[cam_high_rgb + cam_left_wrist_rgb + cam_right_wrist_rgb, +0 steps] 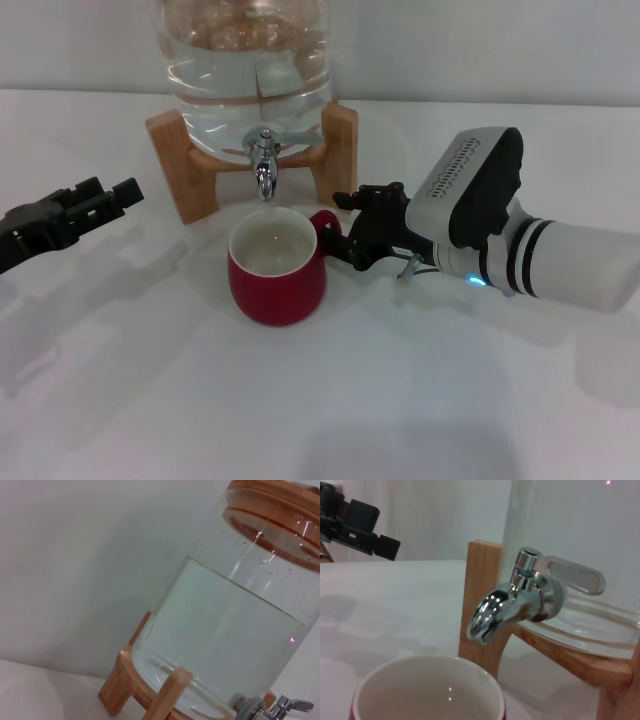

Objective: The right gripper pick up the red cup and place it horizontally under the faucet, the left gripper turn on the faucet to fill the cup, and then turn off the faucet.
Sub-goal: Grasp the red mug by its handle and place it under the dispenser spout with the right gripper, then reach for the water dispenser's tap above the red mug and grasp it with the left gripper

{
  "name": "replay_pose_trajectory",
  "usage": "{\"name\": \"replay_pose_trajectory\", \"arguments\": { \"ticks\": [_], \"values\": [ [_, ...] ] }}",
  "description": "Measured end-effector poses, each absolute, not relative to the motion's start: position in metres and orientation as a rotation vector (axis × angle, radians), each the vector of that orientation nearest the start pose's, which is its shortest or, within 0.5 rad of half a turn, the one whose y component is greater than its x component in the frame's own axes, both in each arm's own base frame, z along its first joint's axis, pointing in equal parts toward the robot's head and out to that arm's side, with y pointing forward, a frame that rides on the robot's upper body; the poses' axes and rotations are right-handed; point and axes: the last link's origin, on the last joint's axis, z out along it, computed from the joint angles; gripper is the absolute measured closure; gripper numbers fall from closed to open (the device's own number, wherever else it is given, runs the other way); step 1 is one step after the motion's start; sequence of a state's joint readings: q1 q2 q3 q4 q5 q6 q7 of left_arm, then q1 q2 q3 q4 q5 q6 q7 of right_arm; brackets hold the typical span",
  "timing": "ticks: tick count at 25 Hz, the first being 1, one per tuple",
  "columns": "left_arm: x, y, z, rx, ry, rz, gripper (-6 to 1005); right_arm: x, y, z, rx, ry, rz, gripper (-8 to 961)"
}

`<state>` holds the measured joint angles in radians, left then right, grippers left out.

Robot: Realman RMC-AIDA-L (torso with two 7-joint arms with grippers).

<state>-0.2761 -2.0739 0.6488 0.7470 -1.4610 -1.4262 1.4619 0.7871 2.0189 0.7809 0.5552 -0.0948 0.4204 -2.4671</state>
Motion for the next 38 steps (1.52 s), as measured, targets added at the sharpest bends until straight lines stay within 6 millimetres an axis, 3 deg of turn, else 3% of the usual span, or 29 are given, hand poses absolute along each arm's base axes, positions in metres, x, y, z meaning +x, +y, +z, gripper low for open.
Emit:
{"name": "replay_pose_trajectory", "arguments": {
  "ticks": [24, 32, 38],
  "values": [
    [-0.327, 0.3, 0.06, -2.115, -1.147, -0.97, 146, 0.18, 0.38, -0.123, -2.556, 0.31, 0.443, 492],
    [-0.329, 0.299, 0.06, -2.113, -1.151, -0.965, 147, 0.186, 0.371, -0.096, -2.549, 0.341, 0.523, 493],
    [-0.331, 0.297, 0.061, -2.109, -1.155, -0.958, 147, 0.19, 0.369, -0.063, -2.493, 0.424, 0.586, 494]
  ]
}}
